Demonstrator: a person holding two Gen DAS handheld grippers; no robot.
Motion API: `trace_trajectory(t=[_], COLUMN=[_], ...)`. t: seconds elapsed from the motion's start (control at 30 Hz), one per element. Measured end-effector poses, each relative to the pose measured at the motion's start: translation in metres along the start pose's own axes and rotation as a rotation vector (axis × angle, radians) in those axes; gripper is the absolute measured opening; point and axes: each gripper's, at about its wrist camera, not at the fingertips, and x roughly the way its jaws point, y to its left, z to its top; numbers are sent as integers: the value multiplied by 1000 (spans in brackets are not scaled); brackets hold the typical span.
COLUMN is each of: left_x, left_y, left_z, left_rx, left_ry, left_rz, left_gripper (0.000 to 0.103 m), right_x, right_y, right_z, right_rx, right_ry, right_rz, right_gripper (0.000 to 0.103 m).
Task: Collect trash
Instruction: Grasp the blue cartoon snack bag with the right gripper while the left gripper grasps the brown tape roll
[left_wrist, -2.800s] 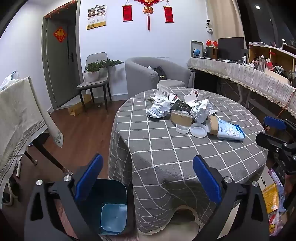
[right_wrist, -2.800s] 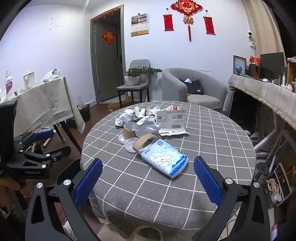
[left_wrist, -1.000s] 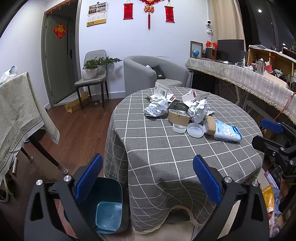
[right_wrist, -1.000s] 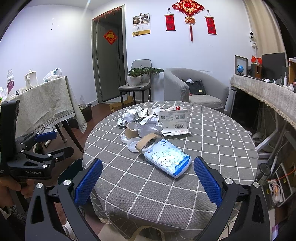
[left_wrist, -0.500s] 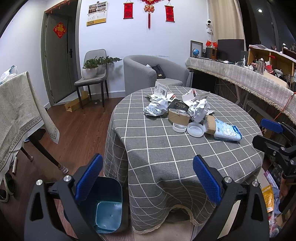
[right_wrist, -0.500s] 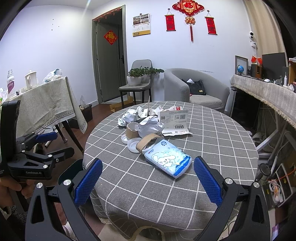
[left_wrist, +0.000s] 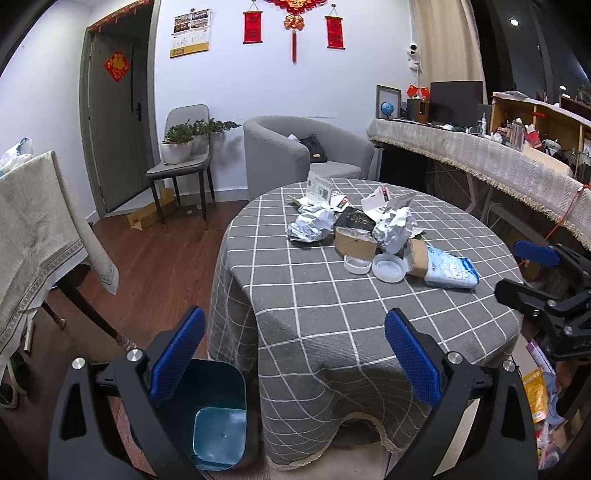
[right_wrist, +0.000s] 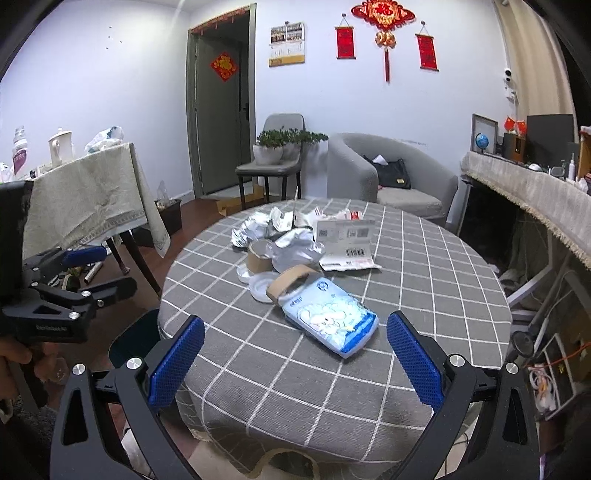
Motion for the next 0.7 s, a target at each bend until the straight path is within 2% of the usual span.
trace_trajectory(t=[0.27,0.4,0.53,0.7], left_x=[6,21,31,43], left_y=[-12,-16,-18,-23], left_z=[4,7,8,12], left_rx=[42,59,61,72], left_ry=[20,59,86,107], left_rz=[-60,-97,-151,-220], left_gripper=[98,90,87,81], right_x=[14,22,31,49], right_y=[-7,-14,-23,-29], right_z=[0,0,3,5], right_rx=[-18,-33,-33,-53], right_ry=[63,81,104,156], right_rz=[22,25,38,69], right_gripper=[100,100,100,94])
